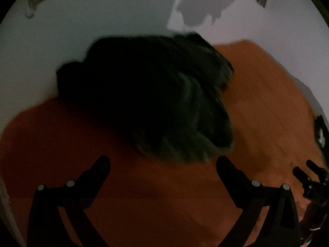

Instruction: Fold clothes

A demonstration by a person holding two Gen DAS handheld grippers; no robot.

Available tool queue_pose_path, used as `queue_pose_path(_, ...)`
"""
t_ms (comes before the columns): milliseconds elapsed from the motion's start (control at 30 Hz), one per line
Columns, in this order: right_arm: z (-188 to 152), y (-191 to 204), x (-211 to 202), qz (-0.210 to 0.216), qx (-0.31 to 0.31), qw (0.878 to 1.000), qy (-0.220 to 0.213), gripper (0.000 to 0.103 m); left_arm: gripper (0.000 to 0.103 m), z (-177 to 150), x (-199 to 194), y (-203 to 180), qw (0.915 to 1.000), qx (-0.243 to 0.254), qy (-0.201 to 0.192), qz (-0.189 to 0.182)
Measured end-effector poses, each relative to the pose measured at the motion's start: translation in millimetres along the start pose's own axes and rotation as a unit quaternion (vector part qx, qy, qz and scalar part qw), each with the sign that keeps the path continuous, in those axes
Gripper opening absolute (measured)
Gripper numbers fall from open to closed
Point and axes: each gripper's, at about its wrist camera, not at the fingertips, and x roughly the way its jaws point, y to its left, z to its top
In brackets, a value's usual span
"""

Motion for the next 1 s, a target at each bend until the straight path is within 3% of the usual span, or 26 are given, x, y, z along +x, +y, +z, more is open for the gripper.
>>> queue_pose_path(67,7.1,6.8,8.4,-0.006,-0.015,1.0,-0.009,0.103,0.102,10.6,3.1,14.5,0.9999,-0.004,-0.006,0.012)
queue_pose_path(233,20.7,20.1,26.0,0.033,-0.013,0.999,-0.004,0.103,0.102,24.4,25.6,62.6,0.9978,-0.053,0.009,0.04)
queue_pose_path(500,20.8,36.9,56.7,0.064,0.0,0.998,0.028,0.103,0.102,20.2,64.7,139.3,0.9827,-0.176,0.045,0.038)
queue_pose_path(633,21.8,38.7,68.5,0.101,0.034,0.994,0.036,0.103,0.102,18.1,75.9,144.8,0.9791,-0.199,0.041,0.015)
queue_pose_path(1000,25.7,71.2,89.7,0.124,0.048,0.99,0.053,0.103,0.1,30.4,121.2,131.4,0.978,-0.206,0.034,-0.012)
